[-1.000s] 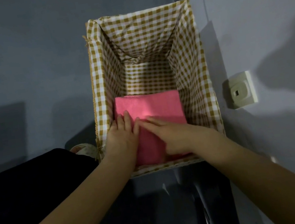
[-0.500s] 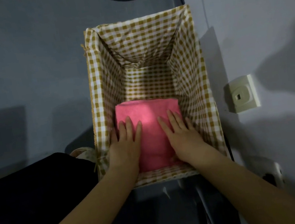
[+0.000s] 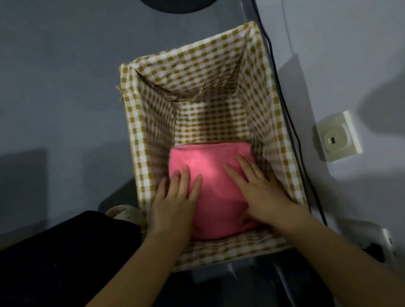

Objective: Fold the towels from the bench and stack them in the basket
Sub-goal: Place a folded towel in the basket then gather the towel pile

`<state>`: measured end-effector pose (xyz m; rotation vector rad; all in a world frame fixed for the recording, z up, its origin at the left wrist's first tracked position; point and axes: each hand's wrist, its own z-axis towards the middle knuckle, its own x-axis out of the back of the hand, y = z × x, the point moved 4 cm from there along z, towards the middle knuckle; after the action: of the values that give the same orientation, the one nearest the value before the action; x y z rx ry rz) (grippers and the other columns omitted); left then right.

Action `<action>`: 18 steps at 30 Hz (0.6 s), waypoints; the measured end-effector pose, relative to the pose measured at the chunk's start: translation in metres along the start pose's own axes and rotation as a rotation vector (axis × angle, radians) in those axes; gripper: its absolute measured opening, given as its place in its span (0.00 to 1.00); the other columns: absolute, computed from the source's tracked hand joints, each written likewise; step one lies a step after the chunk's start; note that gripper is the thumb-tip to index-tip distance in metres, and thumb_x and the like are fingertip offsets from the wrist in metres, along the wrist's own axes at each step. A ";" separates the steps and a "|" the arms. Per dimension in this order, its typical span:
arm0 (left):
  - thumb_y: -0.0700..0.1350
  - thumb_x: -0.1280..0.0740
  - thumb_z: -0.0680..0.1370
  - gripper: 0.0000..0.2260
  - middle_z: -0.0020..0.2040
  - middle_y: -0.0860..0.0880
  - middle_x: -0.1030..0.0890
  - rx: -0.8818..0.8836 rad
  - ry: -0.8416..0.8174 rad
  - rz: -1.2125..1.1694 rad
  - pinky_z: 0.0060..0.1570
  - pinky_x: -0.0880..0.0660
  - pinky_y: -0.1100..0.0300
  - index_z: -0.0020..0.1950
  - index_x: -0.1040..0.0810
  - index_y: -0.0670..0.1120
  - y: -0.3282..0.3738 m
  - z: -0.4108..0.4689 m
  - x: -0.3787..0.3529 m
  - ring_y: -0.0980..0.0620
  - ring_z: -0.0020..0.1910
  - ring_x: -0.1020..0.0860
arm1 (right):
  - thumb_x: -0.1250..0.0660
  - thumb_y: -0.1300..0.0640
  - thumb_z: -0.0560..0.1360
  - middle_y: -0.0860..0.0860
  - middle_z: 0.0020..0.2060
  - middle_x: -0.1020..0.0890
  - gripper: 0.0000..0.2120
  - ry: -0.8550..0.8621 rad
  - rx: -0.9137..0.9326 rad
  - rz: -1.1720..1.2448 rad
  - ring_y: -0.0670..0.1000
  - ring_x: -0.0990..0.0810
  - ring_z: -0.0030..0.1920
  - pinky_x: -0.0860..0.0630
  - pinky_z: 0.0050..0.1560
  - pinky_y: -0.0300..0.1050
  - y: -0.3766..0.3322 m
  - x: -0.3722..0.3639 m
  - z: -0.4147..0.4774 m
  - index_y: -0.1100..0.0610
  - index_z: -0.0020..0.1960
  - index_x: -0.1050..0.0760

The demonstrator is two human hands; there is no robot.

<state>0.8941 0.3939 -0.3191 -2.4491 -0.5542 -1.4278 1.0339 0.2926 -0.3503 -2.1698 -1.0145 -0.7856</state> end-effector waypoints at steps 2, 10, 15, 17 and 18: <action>0.59 0.23 0.61 0.45 0.73 0.36 0.36 -0.038 0.129 0.004 0.71 0.56 0.38 0.73 0.33 0.45 0.002 0.000 0.013 0.39 0.73 0.38 | 0.24 0.46 0.66 0.49 0.75 0.68 0.58 0.009 0.018 -0.021 0.51 0.67 0.76 0.53 0.76 0.59 0.012 0.004 0.003 0.43 0.76 0.66; 0.31 0.36 0.73 0.23 0.76 0.53 0.58 0.290 0.316 -0.662 0.69 0.49 0.29 0.66 0.24 0.49 -0.040 0.000 0.015 0.41 0.75 0.64 | 0.25 0.53 0.69 0.47 0.74 0.70 0.55 0.005 0.058 0.099 0.50 0.68 0.75 0.58 0.73 0.48 0.005 0.005 0.004 0.43 0.76 0.65; 0.26 0.39 0.73 0.24 0.76 0.56 0.58 0.228 0.440 -0.793 0.73 0.53 0.49 0.62 0.22 0.48 -0.028 0.010 0.052 0.48 0.76 0.64 | 0.24 0.56 0.68 0.48 0.74 0.70 0.53 0.046 0.077 0.174 0.50 0.67 0.75 0.56 0.75 0.45 0.008 0.014 0.004 0.42 0.77 0.60; 0.28 0.41 0.74 0.24 0.78 0.53 0.56 0.244 0.431 -0.782 0.73 0.51 0.53 0.64 0.23 0.47 -0.022 0.019 0.070 0.46 0.76 0.63 | 0.25 0.58 0.69 0.50 0.75 0.69 0.52 0.028 0.065 0.147 0.52 0.67 0.76 0.57 0.75 0.45 0.013 0.024 0.009 0.43 0.77 0.59; 0.28 0.41 0.75 0.22 0.78 0.52 0.55 0.248 0.423 -0.794 0.73 0.50 0.53 0.64 0.23 0.47 -0.019 0.022 0.075 0.45 0.76 0.63 | 0.26 0.59 0.70 0.51 0.75 0.68 0.51 0.007 0.055 0.129 0.52 0.66 0.76 0.57 0.74 0.45 0.015 0.028 0.011 0.43 0.77 0.59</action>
<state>0.9365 0.4342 -0.2639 -1.7011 -1.5848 -1.9169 1.0636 0.3057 -0.3410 -2.1599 -0.8728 -0.6972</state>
